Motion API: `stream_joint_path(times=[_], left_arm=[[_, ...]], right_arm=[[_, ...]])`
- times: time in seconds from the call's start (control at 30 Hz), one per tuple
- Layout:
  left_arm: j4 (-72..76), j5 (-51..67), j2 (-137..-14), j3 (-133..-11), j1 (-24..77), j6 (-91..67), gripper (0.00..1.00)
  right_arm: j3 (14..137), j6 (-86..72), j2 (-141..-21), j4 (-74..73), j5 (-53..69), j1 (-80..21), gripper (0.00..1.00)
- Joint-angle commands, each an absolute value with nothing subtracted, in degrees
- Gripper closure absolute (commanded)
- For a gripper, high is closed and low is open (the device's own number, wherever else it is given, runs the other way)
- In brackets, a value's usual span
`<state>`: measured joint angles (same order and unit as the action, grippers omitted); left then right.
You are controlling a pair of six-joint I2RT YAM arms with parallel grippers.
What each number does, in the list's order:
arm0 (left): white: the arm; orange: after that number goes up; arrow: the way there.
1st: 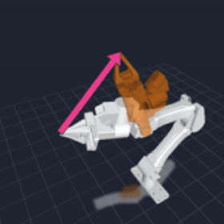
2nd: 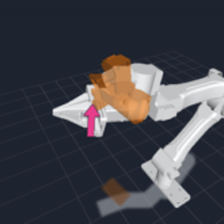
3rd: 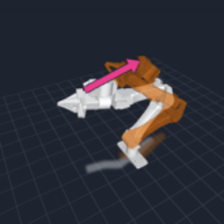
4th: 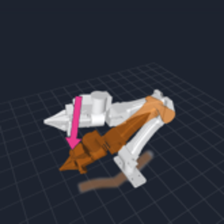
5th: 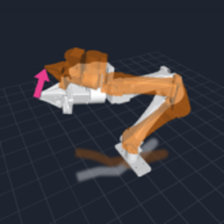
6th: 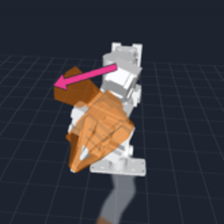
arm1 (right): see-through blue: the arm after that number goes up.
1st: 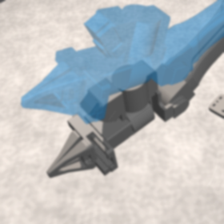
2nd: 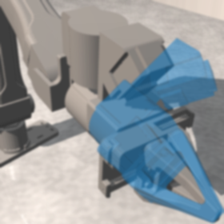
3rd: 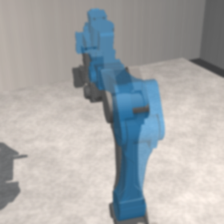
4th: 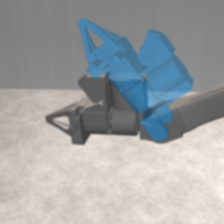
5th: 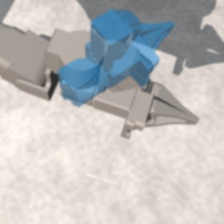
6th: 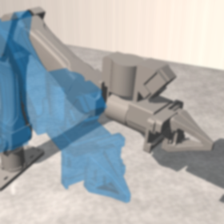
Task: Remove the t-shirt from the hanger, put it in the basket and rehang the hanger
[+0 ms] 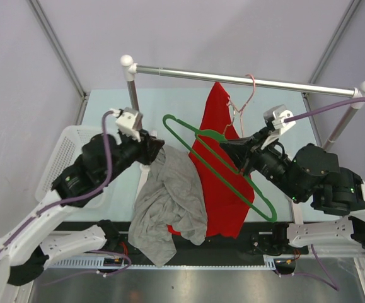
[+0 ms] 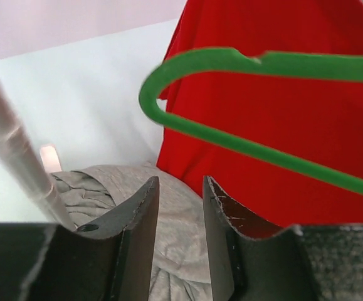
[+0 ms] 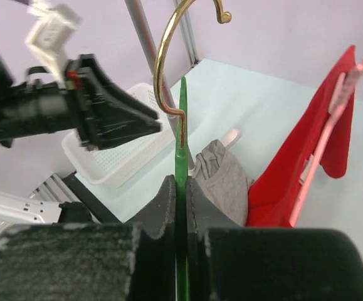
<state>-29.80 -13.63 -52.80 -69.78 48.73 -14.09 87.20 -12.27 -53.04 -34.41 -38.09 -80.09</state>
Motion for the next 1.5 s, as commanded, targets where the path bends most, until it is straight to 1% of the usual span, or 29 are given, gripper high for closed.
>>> stream_joint_path(times=[0.0, 0.13, 0.23, 0.5, 0.73, 0.9, 1.1, 1.13, 1.2, 1.23, 1.33, 1.47], left_arm=[[-30.23, -10.98, -43.27, -66.28, 48.52, -16.87, 0.59], [-31.11, -13.71, -37.81, -62.76, 48.52, -18.98, 0.55], [-31.02, -13.36, -35.43, -59.68, 48.43, -20.47, 0.53], [-32.26, -10.46, -35.42, -56.61, 48.52, -23.02, 0.50], [-32.17, -8.88, -34.37, -55.20, 48.52, -23.47, 0.47], [-33.22, -8.79, -32.26, -53.62, 48.52, -23.99, 0.45], [-34.10, -7.56, -32.08, -52.47, 48.52, -24.43, 0.29], [-34.45, -7.47, -32.25, -52.47, 48.52, -24.43, 0.23], [-35.59, -7.65, -32.43, -52.73, 48.52, -24.52, 0.18], [-35.77, -7.56, -32.26, -52.65, 48.52, -24.61, 0.14], [-36.82, -7.30, -31.99, -52.65, 48.52, -24.87, 0.12], [-37.44, -7.73, -31.47, -52.74, 48.52, -26.62, 0.12]], right_arm=[[92.62, -8.18, -55.88, -29.01, -38.58, -80.33, 1.00], [96.75, -5.55, -60.55, -27.16, -40.07, -80.33, 1.00], [99.92, -3.53, -64.50, -25.84, -42.27, -80.33, 1.00], [105.55, 1.30, -72.42, -23.12, -49.56, -79.89, 1.00], [107.49, 1.41, -76.55, -19.51, -47.82, -74.81, 1.00], [110.38, -1.30, -79.62, -20.21, -43.07, -70.76, 1.00], [112.06, -3.69, -82.96, -21.01, -40.08, -67.77, 1.00], [112.58, -3.87, -83.49, -21.18, -39.99, -67.68, 1.00], [112.94, -4.22, -84.89, -21.18, -40.17, -67.50, 1.00], [113.29, -4.91, -85.25, -21.18, -40.78, -67.41, 1.00], [113.55, -6.50, -87.18, -20.92, -42.79, -67.06, 1.00], [114.52, -8.17, -89.47, -20.83, -44.56, -66.80, 1.00]])
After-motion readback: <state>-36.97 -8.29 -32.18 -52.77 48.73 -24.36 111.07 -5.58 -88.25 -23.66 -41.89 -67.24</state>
